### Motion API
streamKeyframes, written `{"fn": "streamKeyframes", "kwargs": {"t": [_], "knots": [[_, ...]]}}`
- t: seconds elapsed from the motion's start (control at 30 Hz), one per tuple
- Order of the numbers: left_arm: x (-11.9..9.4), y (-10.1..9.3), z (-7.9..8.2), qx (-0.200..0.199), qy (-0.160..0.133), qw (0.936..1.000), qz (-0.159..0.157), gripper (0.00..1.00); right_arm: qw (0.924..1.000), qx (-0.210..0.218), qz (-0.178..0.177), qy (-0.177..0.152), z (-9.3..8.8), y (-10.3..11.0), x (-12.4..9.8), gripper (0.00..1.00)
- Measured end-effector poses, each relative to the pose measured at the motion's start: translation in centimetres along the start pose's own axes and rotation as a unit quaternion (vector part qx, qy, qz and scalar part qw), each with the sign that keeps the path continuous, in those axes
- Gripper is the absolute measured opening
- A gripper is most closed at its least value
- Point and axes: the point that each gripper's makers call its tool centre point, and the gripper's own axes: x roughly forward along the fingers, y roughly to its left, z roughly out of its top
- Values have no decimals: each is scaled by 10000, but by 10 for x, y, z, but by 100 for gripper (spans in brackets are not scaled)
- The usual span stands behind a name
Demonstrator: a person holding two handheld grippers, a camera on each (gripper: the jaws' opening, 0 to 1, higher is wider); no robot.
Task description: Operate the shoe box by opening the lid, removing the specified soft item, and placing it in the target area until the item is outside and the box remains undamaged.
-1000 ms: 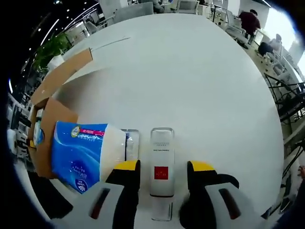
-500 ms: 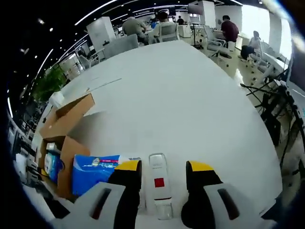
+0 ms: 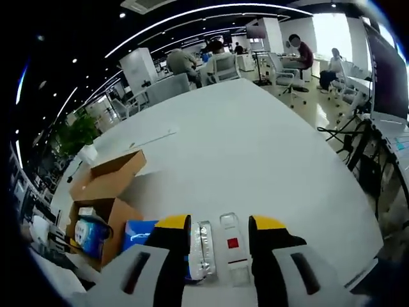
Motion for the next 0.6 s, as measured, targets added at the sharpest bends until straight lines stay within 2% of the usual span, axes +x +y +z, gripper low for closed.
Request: {"fn": "streamKeyframes", "kwargs": {"t": [0.1, 0.23, 0.33, 0.4, 0.47, 0.6], "knots": [[0, -1, -1, 77, -63, 9999, 80, 3, 9999, -50, 108, 26, -2, 13, -2, 40], [1, 0, 0, 111, -81, 9999, 56, 3, 9994, -168, 148, -267, 9, 27, -8, 48], [-1, 1, 1, -11, -115, 9999, -18, 3, 9985, -247, 216, -446, 14, 37, -11, 56], [-2, 1, 3, -129, -165, 9998, -16, 3, 9966, -338, 344, -671, 20, 48, -14, 55], [-3, 1, 4, -138, -228, 9996, 23, 4, 9964, -361, 303, -709, 17, 57, -17, 56], [-4, 1, 6, -17, -416, 9991, 98, 4, 9959, -388, 449, -690, 6, 78, -15, 58]]}}
